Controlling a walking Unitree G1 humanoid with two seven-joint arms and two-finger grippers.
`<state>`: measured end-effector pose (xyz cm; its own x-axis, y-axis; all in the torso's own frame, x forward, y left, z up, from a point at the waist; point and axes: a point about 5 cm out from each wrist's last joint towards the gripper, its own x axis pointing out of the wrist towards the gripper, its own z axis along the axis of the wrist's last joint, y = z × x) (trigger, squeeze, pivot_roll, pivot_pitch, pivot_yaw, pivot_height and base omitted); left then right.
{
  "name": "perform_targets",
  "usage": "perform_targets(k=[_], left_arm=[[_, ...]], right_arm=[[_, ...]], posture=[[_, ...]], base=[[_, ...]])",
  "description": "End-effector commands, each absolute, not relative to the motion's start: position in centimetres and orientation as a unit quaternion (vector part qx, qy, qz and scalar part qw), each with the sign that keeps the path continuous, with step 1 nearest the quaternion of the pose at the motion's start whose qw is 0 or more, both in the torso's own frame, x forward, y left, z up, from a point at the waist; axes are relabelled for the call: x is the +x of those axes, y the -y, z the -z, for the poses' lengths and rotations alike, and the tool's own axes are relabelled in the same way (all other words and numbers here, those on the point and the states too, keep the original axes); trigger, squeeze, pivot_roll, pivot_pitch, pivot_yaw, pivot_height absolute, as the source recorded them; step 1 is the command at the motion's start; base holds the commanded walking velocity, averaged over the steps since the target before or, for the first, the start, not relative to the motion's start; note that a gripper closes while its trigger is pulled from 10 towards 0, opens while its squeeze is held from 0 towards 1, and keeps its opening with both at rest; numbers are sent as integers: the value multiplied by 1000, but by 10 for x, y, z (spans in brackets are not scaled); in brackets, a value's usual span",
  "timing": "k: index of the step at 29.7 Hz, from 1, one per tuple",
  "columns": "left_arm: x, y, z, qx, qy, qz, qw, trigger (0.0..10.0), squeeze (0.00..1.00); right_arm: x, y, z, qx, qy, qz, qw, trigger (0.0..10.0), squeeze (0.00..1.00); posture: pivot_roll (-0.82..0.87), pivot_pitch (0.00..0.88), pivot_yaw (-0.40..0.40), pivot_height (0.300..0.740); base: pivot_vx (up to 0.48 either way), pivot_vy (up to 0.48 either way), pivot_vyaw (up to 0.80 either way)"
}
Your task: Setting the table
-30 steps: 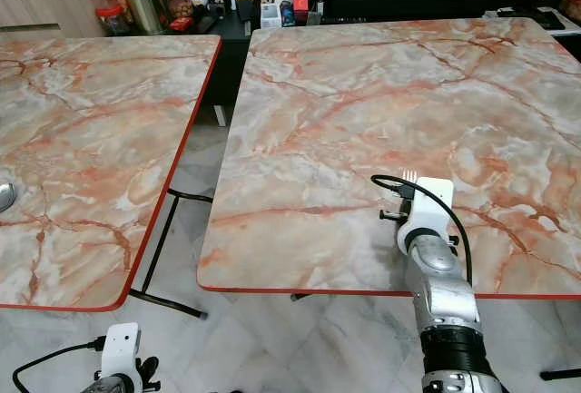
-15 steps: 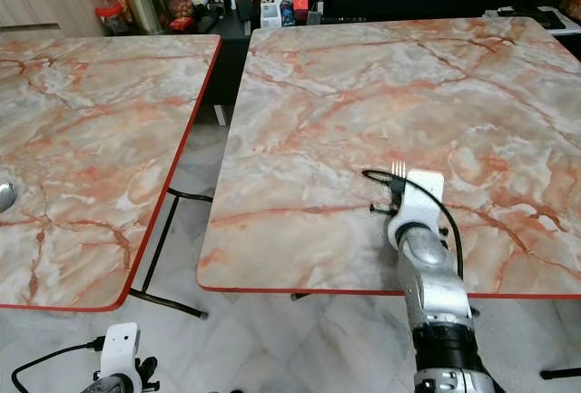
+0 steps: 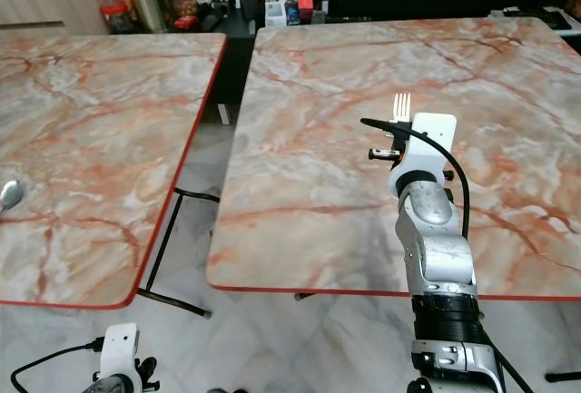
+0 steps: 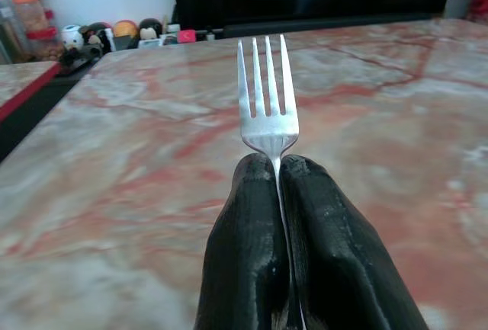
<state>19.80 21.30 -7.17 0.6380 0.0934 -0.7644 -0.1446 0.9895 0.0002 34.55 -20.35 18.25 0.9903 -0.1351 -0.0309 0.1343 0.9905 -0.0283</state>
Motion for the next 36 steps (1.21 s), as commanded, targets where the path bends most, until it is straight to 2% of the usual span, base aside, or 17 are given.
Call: perform_targets(k=[1, 36], left_arm=[[193, -219, 73, -29, -429, -78, 899, 10000, 0], [192, -220, 74, -24, -430, -77, 899, 10000, 0]], right_arm=[[345, 193, -184, -16, -11, 53, 998, 10000, 0], [346, 173, -182, -9, -2, 32, 999, 10000, 0]], posture=[[-52, 98, 74, 740], [-47, 69, 77, 740]], base=[[0, 480, 0], [0, 480, 0]])
